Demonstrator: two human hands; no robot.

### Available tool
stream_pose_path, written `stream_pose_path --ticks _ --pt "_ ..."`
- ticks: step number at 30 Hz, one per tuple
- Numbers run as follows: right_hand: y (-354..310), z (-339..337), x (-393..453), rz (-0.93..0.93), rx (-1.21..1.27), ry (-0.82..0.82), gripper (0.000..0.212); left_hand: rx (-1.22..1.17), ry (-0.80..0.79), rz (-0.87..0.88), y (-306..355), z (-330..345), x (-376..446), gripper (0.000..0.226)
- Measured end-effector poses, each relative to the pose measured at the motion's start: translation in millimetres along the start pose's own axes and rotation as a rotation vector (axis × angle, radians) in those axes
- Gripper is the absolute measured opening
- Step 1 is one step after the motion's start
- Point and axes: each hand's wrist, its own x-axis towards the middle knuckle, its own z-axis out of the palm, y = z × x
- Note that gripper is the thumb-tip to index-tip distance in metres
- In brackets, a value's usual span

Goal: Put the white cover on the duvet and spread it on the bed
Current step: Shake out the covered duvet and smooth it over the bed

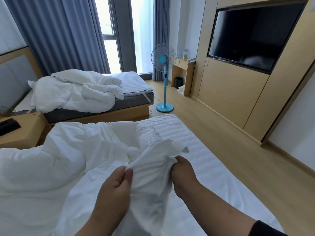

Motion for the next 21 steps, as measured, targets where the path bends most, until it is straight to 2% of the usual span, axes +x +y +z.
stream_pose_path --ticks 4,6,8,10,12,15,17,19,21 --pt "8.3 8.3 10.2 0.000 0.026 -0.047 0.021 -0.155 -0.297 0.071 40.4 -13.5 -11.9 0.049" --pt "3.6 10.7 15.0 0.031 0.117 -0.024 0.024 -0.180 -0.424 -0.030 39.9 -20.3 -6.7 0.053" --pt "-6.4 7.5 17.4 0.041 0.185 0.014 0.021 0.004 -0.505 -0.168 19.3 -21.1 6.2 0.043" --pt "-12.6 2.6 14.4 -0.044 0.175 -0.035 0.023 0.328 -0.537 -0.253 -18.1 -11.9 15.4 0.042" --pt "-14.2 4.3 1.4 -0.159 0.051 -0.136 0.028 0.564 -0.573 -0.317 -54.4 -0.7 14.0 0.033" --pt "-5.4 7.6 -12.3 -0.208 -0.121 -0.342 0.026 0.744 -0.707 -0.309 -79.5 6.1 6.7 0.017" --pt "-3.5 -0.6 -10.6 -0.194 -0.173 -0.419 0.032 0.779 -0.650 -0.244 -67.7 0.0 9.6 0.008" --pt "-3.2 -9.7 -8.0 -0.158 -0.208 -0.438 0.039 0.693 -0.479 -0.197 -48.4 -8.1 16.7 0.016" --pt "-3.2 -11.4 -9.3 -0.132 -0.252 -0.423 0.042 0.324 -0.381 -0.304 -29.6 -13.1 24.1 0.018"
